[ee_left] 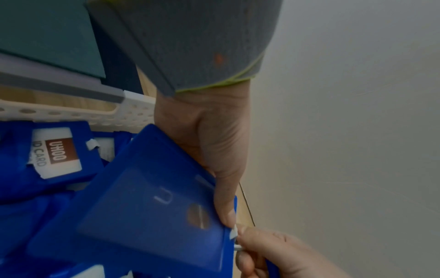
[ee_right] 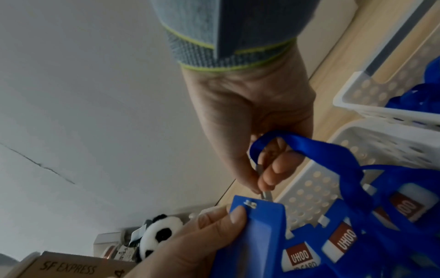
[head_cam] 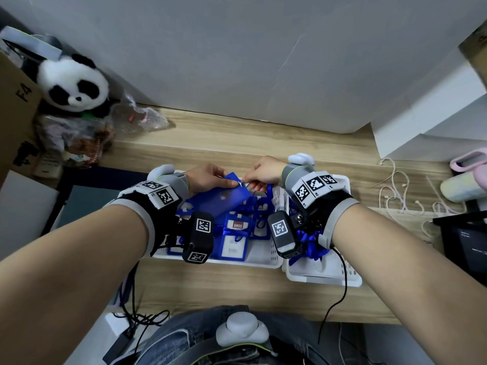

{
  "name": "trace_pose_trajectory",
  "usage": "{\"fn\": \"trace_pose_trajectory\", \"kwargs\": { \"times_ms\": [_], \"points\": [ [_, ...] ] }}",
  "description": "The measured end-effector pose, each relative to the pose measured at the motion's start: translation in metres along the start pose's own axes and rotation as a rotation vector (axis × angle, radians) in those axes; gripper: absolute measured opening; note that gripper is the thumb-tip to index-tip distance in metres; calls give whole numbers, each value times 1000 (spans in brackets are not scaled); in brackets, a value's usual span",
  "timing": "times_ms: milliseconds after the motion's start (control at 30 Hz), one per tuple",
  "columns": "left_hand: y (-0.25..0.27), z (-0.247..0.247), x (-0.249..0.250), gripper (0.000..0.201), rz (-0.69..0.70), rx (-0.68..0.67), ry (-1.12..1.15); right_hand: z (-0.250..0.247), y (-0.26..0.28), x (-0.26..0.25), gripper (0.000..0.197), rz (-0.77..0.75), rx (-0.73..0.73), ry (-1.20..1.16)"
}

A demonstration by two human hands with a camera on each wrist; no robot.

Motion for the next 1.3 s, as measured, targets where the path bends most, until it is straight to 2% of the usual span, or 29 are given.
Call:
{"fn": "trace_pose_trajectory", "kwargs": {
  "times_ms": [167, 333, 433, 567, 800, 900, 1033, 1133, 1233, 1300],
  "points": [
    [-5, -5, 2, 7, 1, 80, 208, -7, -2, -2, 21, -134, 163, -3],
    [-7, -11, 6, 14, -2, 129, 316, -7, -7, 13, 18, -18, 135, -175],
    [-6, -14, 5, 11, -11, 182, 292, -8, -7, 11, 20, -43, 118, -357],
    [-4, -17, 3, 28, -28, 240, 192, -11, -3, 7, 25, -71, 95, -486],
    [-7, -22, 4, 33, -24, 287, 230, -9, -4, 7, 24, -43, 110, -493],
    [-7, -23, 7, 35, -7, 275, 292, -9, -6, 11, 36, -43, 124, -470],
    [-9, -25, 6, 37, -18, 292, 302, -12, -13, 15, 14, -54, 165, -502],
    [-12, -29, 1, 35, -37, 340, 311, -19, -17, 19, 26, -29, 192, -488],
    [-15, -32, -2, 31, -44, 360, 276, -36, -10, -1, 15, -107, 186, -529],
    [-13, -33, -1, 28, -37, 350, 260, -58, 0, -27, 20, -199, 223, -627]
  ]
}}
Point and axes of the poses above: each hand's wrist, its own y-axis away from the middle knuckle, its own z-axis out of the palm, x = y × z, the point moved 6 cm from there along -y, towards the middle knuckle, and after that the axes turned 1 degree about x, right-handed, at the moved point
